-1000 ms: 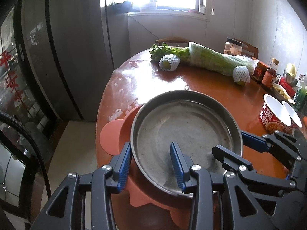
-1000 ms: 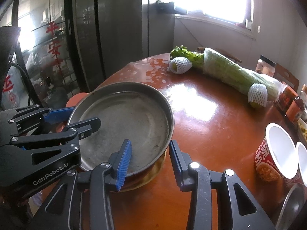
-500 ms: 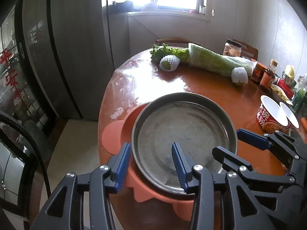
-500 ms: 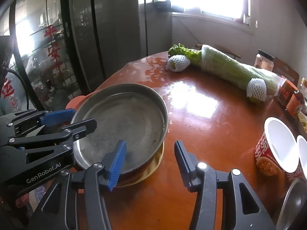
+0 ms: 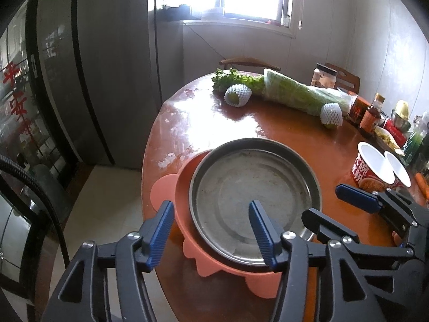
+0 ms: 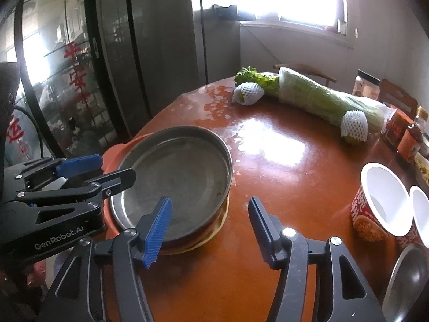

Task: Organize plates and bowls
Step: 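Lower the steel plate into the pink bowl and open the left gripper, then move both grippers to the rim of the large steel mixing bowl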

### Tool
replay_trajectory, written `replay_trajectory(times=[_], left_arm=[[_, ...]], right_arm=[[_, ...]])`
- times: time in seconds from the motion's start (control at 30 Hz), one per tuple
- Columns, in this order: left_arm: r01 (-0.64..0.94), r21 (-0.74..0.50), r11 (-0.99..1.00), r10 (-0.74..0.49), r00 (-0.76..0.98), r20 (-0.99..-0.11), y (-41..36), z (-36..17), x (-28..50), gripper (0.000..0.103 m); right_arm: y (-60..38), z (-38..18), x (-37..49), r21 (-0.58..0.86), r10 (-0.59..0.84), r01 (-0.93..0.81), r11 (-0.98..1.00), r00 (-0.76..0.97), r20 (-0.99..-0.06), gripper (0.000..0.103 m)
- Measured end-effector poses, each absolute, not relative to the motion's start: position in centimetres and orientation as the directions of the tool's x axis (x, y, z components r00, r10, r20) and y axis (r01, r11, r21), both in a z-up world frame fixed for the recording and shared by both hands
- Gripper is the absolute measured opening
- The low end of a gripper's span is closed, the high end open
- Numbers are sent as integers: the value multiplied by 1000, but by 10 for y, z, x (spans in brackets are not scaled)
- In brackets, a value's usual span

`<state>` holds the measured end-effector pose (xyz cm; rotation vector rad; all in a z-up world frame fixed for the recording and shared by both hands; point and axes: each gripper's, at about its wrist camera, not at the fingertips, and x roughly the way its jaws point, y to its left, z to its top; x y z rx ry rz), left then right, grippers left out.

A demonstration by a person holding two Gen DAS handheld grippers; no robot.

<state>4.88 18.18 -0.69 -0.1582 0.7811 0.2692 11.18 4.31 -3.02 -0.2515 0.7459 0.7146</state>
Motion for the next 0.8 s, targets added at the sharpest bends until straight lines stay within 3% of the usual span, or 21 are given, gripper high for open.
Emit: replay_trajectory(times=[0.33, 0.8], left_arm=[[-282, -50, 958, 176, 716, -676, 169, 10, 38, 67], [-240, -44, 970, 156, 749, -643, 135, 31, 29, 70]], right_arm=[[26, -10, 100, 32, 509, -656, 754, 554, -659, 65], [-19, 26, 82, 18, 491, -592, 806, 650, -580, 74]])
